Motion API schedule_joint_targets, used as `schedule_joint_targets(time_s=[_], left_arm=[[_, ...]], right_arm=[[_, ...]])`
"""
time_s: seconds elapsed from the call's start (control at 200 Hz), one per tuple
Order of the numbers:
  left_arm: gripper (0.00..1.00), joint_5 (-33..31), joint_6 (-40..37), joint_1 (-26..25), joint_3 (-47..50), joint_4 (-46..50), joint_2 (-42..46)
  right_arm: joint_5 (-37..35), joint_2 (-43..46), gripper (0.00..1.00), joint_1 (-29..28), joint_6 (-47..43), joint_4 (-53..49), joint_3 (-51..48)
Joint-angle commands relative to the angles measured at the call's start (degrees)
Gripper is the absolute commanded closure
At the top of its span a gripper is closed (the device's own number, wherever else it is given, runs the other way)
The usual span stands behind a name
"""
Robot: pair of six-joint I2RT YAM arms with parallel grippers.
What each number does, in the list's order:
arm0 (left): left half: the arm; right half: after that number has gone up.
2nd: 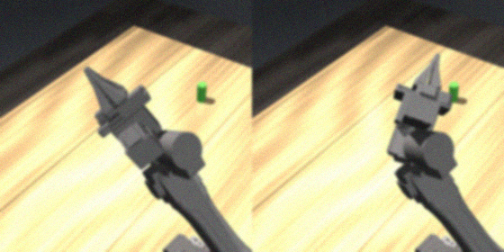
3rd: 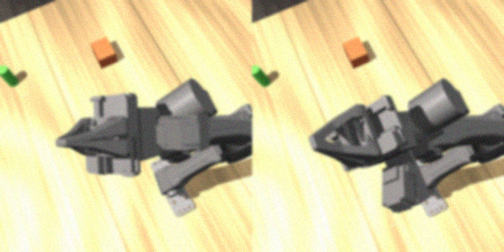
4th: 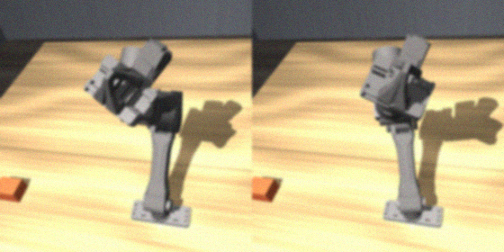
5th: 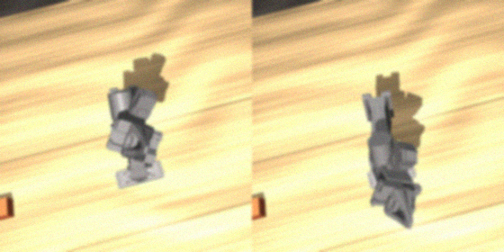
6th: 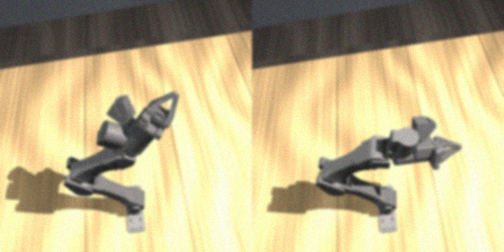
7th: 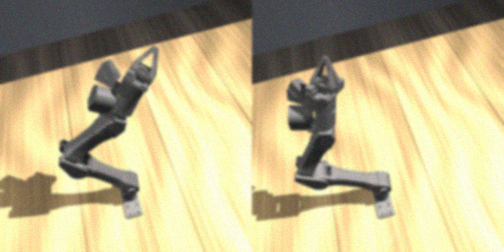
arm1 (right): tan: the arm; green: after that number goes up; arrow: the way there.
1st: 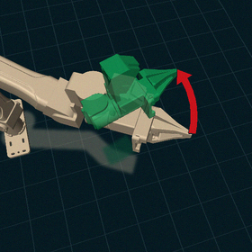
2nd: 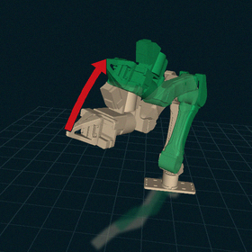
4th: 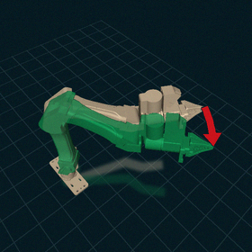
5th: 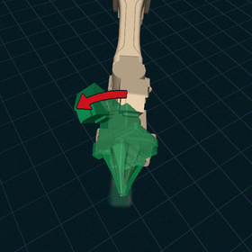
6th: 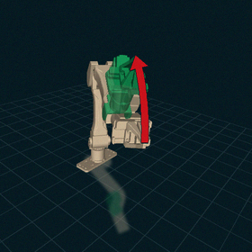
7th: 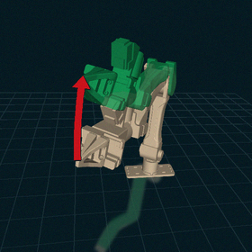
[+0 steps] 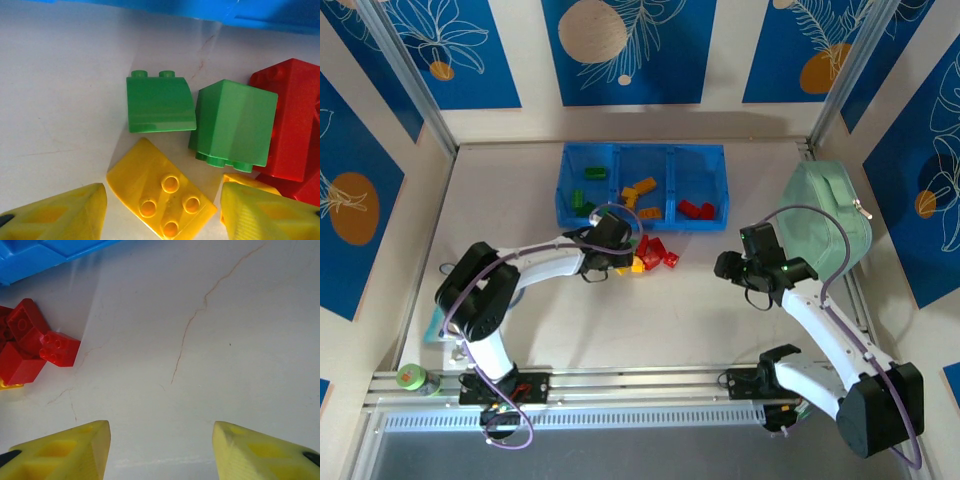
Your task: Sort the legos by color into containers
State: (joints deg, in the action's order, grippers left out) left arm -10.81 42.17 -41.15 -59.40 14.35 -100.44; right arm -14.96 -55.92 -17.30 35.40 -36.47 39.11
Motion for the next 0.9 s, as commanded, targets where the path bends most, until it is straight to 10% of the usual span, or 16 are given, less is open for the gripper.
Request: schedule_joint_targets(time_s=[0.0, 0.565, 0.896], left_arm=[[0.39, -0.52, 0.89, -0.46, -1.42, 0.76, -1.8], [0.53, 0.11, -2.9, -1.92, 6.19, 0.08, 4.66], [0.34, 2.34, -9.88, -1.96, 9.41, -0.64, 11.55]], right_arm=[[1.25, 1.25, 0.43, 0.59, -0.66, 0.15, -1.14], [1.9, 3.4, 0.43, 1.22, -0.24, -0.05, -2.61], [2.4, 4.24, 0.43, 1.37, 0.18, -0.35, -2.3]])
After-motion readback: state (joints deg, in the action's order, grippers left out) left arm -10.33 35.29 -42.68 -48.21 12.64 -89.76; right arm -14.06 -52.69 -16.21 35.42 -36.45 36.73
